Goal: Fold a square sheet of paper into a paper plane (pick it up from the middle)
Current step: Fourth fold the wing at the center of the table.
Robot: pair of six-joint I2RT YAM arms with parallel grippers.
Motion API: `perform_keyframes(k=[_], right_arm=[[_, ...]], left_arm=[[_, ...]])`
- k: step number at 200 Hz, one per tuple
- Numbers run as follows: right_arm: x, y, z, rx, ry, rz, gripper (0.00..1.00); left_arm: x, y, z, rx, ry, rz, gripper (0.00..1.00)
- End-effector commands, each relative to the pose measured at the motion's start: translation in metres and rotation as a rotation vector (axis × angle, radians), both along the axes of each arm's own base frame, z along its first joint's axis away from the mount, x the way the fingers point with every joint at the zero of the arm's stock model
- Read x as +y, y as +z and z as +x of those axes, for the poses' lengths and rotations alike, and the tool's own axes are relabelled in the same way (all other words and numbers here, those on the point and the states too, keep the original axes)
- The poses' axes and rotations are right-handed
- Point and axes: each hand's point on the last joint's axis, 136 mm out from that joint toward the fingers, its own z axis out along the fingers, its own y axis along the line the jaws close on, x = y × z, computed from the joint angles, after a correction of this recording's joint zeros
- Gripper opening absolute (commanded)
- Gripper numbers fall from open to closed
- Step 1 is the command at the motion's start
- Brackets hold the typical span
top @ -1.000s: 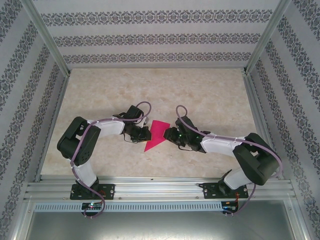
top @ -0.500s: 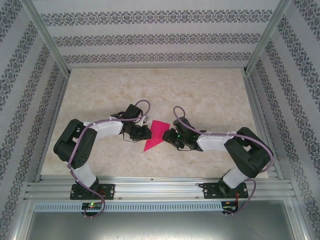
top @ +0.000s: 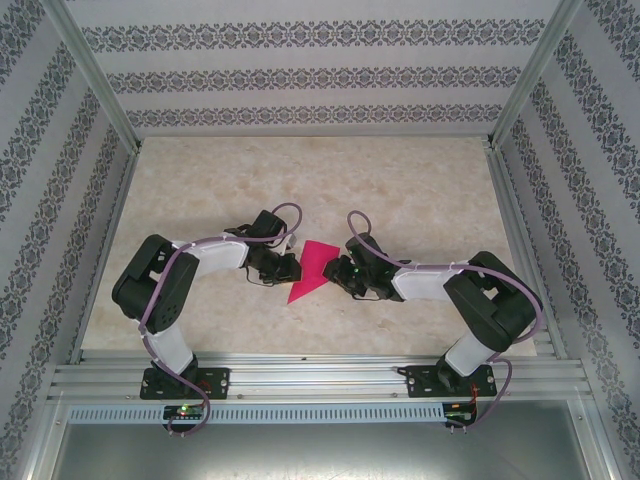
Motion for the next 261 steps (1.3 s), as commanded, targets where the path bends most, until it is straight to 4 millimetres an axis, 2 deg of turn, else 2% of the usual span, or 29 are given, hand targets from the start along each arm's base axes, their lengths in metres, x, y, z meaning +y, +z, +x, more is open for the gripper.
perform_keyframes(k=[1,31,106,132,175,192,208,243,261], right_arm=[[0.012,0.003,0.006,-0.011,0.003,0.058,0.37],[0.019,0.011,0.010,-0.034,0.012,0.097,0.36],[0.023,0.015,0.012,-0.071,0.054,0.104,0.34],[0.027,0.017,0.011,-0.097,0.108,0.093,0.33],[0.029,0.008,0.010,-0.087,0.144,0.083,0.25],[0.032,0.008,0.011,-0.083,0.151,0.096,0.23],[0.035,0.012,0.012,-0.088,0.156,0.105,0.24],[0.037,0.023,0.015,-0.107,0.157,0.120,0.27],[0.037,0.027,0.016,-0.113,0.157,0.130,0.28]], left_arm=[[0.000,-0.007,-0.004,0.017,-0.027,0.033,0.19],[0.001,-0.007,-0.006,0.019,-0.029,0.033,0.19],[0.001,-0.002,-0.006,0.010,-0.026,0.024,0.19],[-0.001,0.010,-0.002,-0.013,-0.025,0.012,0.21],[-0.004,0.048,0.001,-0.091,-0.030,-0.033,0.29],[-0.002,0.058,-0.005,-0.114,-0.051,-0.033,0.34],[0.000,0.058,-0.016,-0.126,-0.087,-0.002,0.37],[0.006,0.044,-0.045,-0.180,-0.167,0.117,0.42],[0.010,0.035,-0.052,-0.216,-0.190,0.194,0.45]])
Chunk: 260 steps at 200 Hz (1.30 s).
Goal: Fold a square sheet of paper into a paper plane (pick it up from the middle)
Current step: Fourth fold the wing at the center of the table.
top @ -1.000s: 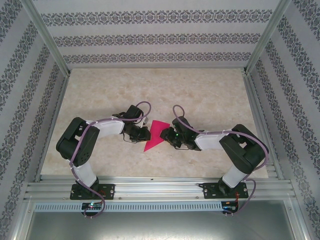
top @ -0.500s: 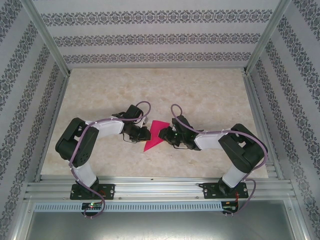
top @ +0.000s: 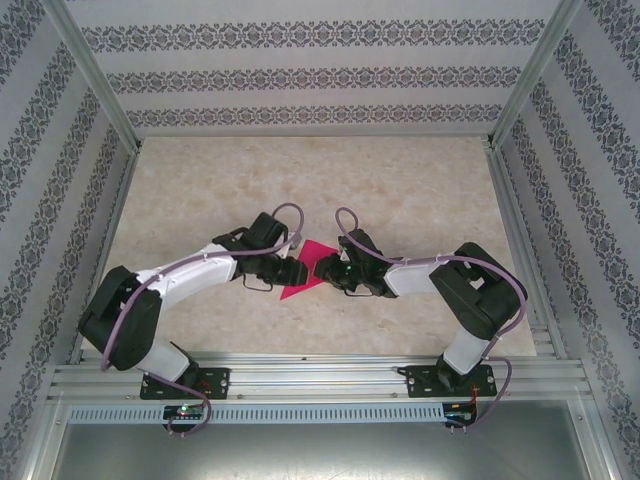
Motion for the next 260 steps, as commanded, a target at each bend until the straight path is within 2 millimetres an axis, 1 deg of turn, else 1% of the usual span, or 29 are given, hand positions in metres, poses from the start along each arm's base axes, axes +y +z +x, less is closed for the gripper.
perform_keyframes(k=[1,30,71,94,132,156,192,235,260], right_arm=[[0.006,0.021,0.010,-0.051,0.013,0.044,0.28],[0.008,0.027,0.011,-0.052,0.016,0.062,0.29],[0.008,0.032,0.014,-0.056,0.007,0.072,0.30],[0.008,0.034,0.015,-0.057,-0.002,0.077,0.30],[0.010,0.038,0.016,-0.059,-0.004,0.089,0.30],[0.010,0.040,0.017,-0.060,-0.006,0.092,0.30],[0.011,0.039,0.018,-0.054,-0.004,0.096,0.30],[0.012,0.042,0.019,-0.058,-0.011,0.100,0.29],[0.013,0.044,0.020,-0.058,-0.011,0.105,0.29]], left_arm=[[0.019,-0.021,-0.017,-0.037,-0.038,0.163,0.45],[0.019,-0.031,-0.016,-0.090,-0.071,0.241,0.47],[0.011,-0.026,0.000,-0.178,-0.093,0.274,0.50],[0.008,-0.027,0.005,-0.192,-0.120,0.308,0.50],[0.001,-0.041,-0.001,-0.185,-0.184,0.365,0.50],[0.003,-0.044,0.001,-0.208,-0.176,0.414,0.50],[0.006,-0.040,0.007,-0.250,-0.151,0.446,0.51],[0.011,-0.044,0.008,-0.272,-0.151,0.476,0.51],[0.010,-0.046,0.007,-0.277,-0.164,0.475,0.50]])
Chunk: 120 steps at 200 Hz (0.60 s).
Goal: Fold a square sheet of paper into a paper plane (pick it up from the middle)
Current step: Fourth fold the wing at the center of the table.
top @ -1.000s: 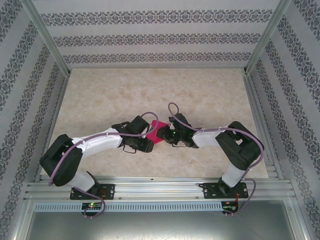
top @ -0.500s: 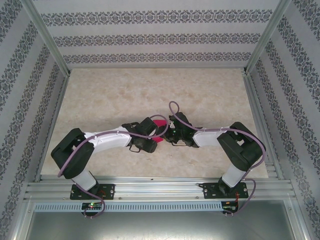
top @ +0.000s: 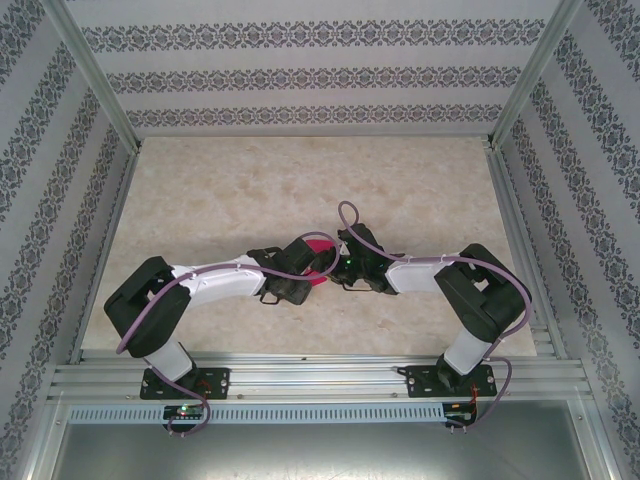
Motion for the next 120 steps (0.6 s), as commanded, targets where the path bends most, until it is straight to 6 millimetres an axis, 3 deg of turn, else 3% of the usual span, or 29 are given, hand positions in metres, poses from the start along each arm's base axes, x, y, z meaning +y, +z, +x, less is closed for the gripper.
perform_keyframes(k=[1,94,120], right_arm=[[0.0077,0.0241,0.0116,-0.047,-0.002,0.053,0.29],[0.0081,0.0283,0.0146,-0.047,-0.012,0.062,0.29],[0.0050,0.0265,0.0150,-0.043,-0.026,0.055,0.24]], left_arm=[[-0.0033,0.0003,-0.0004,-0.030,-0.041,0.026,0.50],[-0.0038,-0.0077,-0.0040,-0.041,-0.057,0.060,0.43],[-0.0024,-0.0086,-0.0048,-0.050,-0.044,0.055,0.40]])
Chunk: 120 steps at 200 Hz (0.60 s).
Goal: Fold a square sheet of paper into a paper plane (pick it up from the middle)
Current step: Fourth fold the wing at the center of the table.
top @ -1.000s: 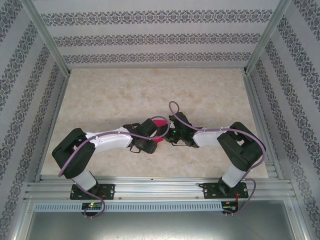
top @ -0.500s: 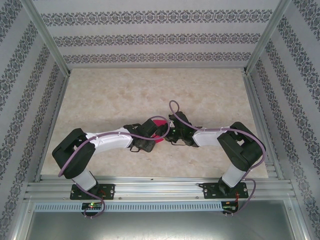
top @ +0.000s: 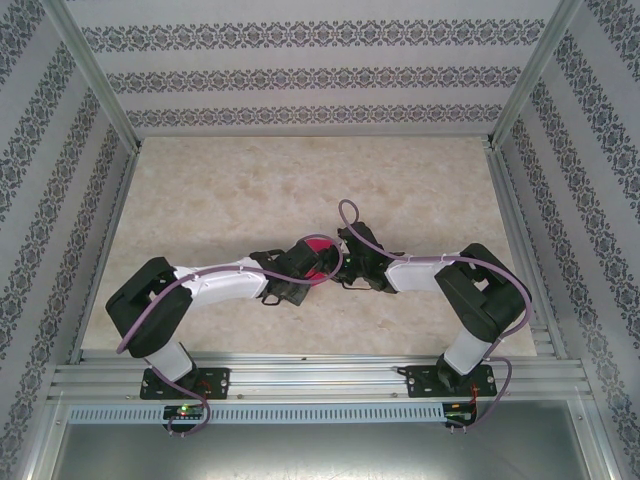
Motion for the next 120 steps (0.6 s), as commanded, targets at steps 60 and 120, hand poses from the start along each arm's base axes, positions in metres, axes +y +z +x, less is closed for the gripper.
perform_keyframes(k=[60,120], right_arm=[[-0.005,0.015,0.012,-0.027,-0.053,0.035,0.22],[-0.006,0.011,0.010,-0.016,-0.048,0.030,0.22]], left_arm=[[0.003,-0.009,-0.005,-0.034,-0.007,0.010,0.41],[0.000,-0.004,-0.004,-0.045,-0.009,-0.018,0.37]])
